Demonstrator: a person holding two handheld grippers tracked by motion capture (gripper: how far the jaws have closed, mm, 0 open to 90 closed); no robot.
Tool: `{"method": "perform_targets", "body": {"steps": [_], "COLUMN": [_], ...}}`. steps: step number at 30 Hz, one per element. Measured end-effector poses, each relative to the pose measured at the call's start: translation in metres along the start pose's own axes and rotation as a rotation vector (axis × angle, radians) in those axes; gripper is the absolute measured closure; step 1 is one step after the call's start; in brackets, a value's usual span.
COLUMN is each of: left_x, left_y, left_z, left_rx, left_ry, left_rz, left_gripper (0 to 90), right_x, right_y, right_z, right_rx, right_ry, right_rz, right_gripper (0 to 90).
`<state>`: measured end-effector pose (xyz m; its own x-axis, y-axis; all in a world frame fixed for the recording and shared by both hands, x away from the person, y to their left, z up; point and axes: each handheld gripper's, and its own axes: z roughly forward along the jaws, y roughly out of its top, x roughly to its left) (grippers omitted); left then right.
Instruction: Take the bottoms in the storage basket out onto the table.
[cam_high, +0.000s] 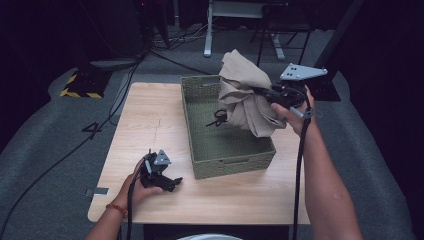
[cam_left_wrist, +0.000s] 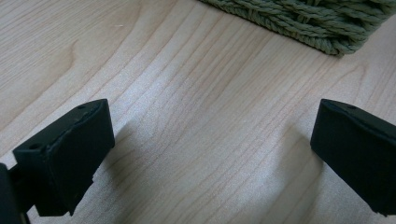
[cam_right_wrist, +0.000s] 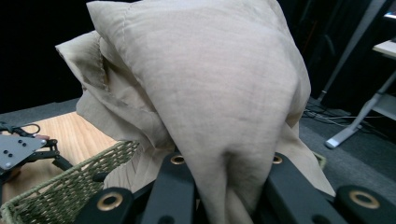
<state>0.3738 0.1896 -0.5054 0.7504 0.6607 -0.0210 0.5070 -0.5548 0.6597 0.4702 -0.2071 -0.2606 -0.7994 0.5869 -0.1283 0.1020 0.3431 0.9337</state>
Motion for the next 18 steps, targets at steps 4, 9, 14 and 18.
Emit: {"method": "perform_targets", "body": {"steps": [4, 9, 14, 18], "left_x": [0.000, 0.000, 0.000, 0.000], "left_y": [0.000, 0.000, 0.000, 0.000], "left_z": [0.000, 0.000, 0.000, 0.000], "left_rx": [0.001, 0.000, 0.000, 0.000], "left_ry": [0.000, 0.000, 0.000, 0.000], "left_rz": [0.000, 0.000, 0.000, 0.000], "left_gripper": [0.2, 0.2, 0.1, 0.1], "right_x": [-0.009, -0.018, -0.026, -0.037], "right_y": [0.000, -0.002, -0.006, -0.014], "right_z": [-0.018, -0.034, -0.048, -0.064], "right_rx": [-0.016, -0.024, -0.035, -0.040], "right_ry": [-0.034, -0.063, -0.094, -0.131], "right_rz": [0.011, 0.017, 0.027, 0.053], "right_gripper": [82.2, 82.2, 82.2, 82.2]}}
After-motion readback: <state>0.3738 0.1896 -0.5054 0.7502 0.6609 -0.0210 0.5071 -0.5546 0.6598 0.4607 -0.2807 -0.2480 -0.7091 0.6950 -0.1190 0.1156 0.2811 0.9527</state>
